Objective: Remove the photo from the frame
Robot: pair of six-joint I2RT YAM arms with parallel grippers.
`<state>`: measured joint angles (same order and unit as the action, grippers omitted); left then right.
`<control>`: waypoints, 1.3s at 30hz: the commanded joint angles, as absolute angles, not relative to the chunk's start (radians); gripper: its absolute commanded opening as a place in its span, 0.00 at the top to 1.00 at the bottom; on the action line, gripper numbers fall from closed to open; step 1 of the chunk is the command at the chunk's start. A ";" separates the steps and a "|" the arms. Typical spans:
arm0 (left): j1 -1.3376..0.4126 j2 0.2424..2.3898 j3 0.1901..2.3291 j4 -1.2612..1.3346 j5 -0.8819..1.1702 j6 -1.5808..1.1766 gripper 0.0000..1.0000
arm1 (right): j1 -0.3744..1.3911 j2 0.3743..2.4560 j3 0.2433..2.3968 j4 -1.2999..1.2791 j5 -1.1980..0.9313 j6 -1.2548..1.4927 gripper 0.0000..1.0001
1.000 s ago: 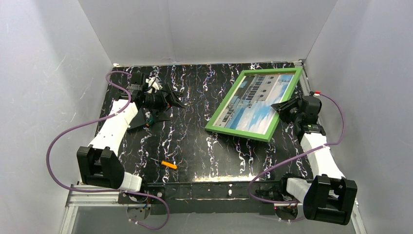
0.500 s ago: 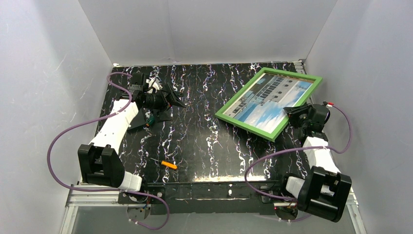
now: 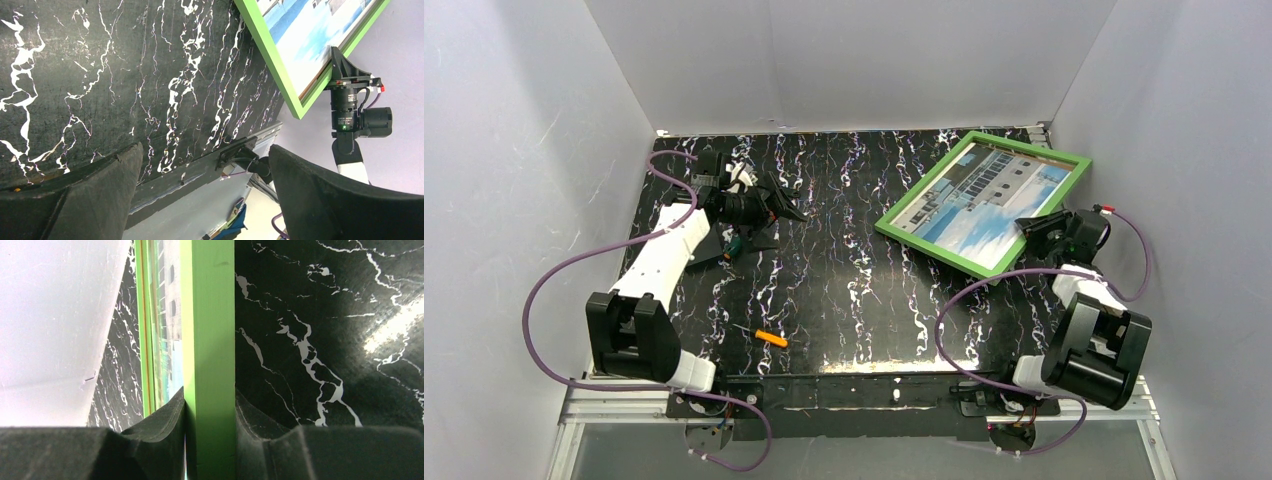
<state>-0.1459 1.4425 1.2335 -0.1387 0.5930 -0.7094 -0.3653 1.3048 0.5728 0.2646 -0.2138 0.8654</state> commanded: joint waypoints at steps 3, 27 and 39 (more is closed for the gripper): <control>-0.141 1.460 1.218 -0.187 0.641 -0.715 0.04 | -0.395 1.370 0.629 0.207 -0.307 0.724 0.99; -0.140 1.456 1.205 -0.166 0.652 -0.733 0.04 | -0.487 1.560 0.792 -0.067 -0.443 0.493 0.83; -0.141 1.464 1.192 -0.143 0.667 -0.751 0.04 | -0.384 1.449 0.857 -0.449 0.170 0.462 0.16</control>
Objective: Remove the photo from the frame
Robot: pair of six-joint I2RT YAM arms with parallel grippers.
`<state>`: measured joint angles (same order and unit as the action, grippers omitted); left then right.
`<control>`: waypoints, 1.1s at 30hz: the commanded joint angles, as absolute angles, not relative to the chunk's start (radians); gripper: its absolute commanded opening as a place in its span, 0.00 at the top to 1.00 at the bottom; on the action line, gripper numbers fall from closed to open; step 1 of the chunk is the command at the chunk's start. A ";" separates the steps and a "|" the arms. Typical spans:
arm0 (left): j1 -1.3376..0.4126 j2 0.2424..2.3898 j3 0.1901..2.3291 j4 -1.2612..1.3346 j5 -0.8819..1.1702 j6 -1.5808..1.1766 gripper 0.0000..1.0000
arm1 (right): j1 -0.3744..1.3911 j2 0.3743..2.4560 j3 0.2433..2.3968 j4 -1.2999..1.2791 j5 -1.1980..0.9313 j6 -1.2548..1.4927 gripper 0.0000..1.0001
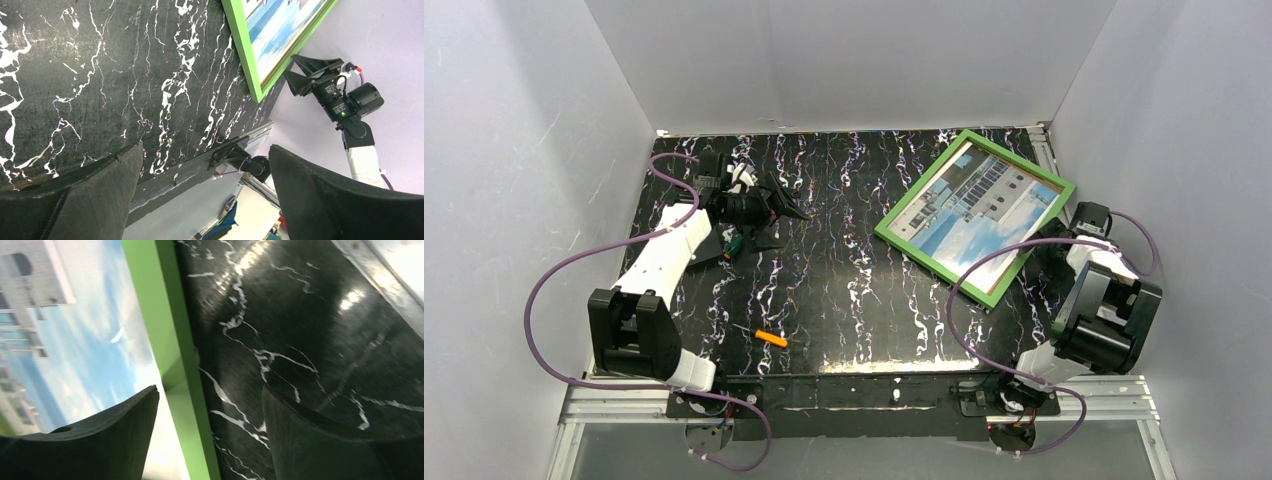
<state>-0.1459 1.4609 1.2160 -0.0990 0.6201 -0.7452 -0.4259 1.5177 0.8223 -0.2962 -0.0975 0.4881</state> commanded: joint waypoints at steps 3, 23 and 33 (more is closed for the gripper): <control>-0.141 1.462 1.190 -0.140 0.667 -0.753 0.04 | -0.322 1.377 0.848 -0.491 0.290 0.464 0.15; -0.152 1.459 1.175 -0.104 0.704 -0.785 0.04 | -0.273 1.443 0.826 -0.427 0.062 0.617 0.31; -0.151 1.461 1.173 -0.101 0.701 -0.783 0.04 | -0.273 1.502 0.791 -0.361 0.072 0.605 0.52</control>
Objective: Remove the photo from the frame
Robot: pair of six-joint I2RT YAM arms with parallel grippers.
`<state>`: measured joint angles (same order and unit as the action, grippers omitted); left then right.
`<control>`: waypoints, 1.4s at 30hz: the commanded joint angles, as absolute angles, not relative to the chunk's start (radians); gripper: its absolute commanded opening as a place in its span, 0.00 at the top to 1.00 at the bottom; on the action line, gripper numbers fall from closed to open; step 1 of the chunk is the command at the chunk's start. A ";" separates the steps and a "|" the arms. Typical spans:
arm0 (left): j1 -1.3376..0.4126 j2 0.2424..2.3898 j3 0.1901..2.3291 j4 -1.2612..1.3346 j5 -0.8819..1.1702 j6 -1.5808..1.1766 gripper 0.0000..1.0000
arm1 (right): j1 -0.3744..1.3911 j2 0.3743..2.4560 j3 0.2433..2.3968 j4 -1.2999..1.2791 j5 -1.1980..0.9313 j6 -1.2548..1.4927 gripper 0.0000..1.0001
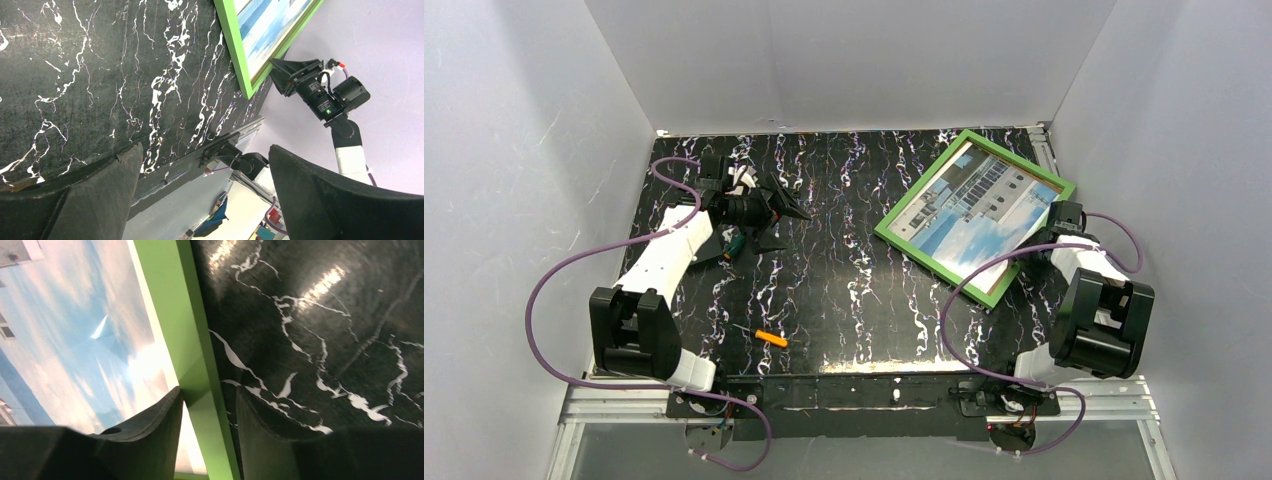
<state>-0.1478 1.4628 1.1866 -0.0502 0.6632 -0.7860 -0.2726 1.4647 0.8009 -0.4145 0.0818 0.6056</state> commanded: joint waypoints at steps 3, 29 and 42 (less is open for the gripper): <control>-0.151 1.462 1.172 -0.101 0.698 -0.781 0.04 | -0.273 1.520 0.809 -0.372 0.077 0.599 0.60; -0.151 1.459 1.169 -0.101 0.688 -0.777 0.04 | -0.156 1.274 0.983 -0.562 0.291 0.425 0.99; -0.151 1.459 1.169 -0.102 0.687 -0.777 0.03 | 0.074 1.205 1.028 -0.486 0.499 0.257 0.99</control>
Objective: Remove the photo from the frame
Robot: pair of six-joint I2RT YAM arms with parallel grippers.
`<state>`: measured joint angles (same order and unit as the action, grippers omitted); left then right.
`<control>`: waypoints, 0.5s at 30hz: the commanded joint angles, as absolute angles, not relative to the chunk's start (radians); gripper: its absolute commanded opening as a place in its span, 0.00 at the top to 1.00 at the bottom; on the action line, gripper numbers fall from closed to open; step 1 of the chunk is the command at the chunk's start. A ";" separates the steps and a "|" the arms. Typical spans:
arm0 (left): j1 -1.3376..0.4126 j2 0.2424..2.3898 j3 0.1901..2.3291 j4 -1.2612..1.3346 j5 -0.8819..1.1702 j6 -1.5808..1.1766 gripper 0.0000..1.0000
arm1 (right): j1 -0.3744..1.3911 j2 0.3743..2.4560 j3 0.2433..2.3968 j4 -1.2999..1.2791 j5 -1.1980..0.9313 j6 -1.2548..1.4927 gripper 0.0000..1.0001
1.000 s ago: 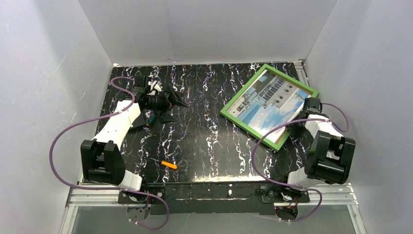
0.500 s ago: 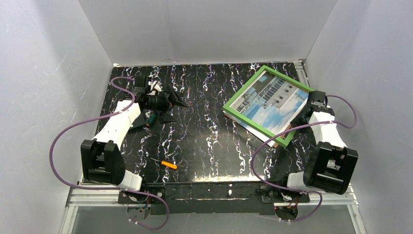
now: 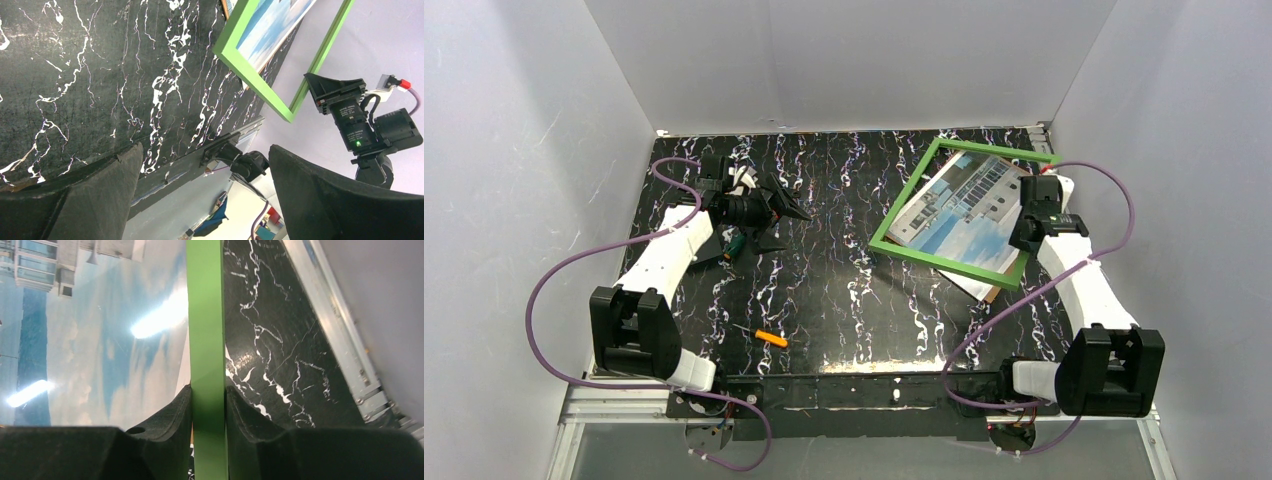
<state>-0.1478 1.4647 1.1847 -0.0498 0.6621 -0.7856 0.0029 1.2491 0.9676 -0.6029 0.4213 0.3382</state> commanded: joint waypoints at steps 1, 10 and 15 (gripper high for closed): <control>-0.150 1.459 1.168 -0.102 0.687 -0.776 0.04 | 0.098 1.201 1.028 -0.472 0.513 0.228 0.99; -0.150 1.454 1.168 -0.106 0.678 -0.772 0.04 | 0.463 1.281 1.054 -0.347 0.724 0.145 0.99; -0.149 1.447 1.172 -0.116 0.672 -0.762 0.04 | 0.695 1.554 1.268 -0.378 0.942 0.168 0.99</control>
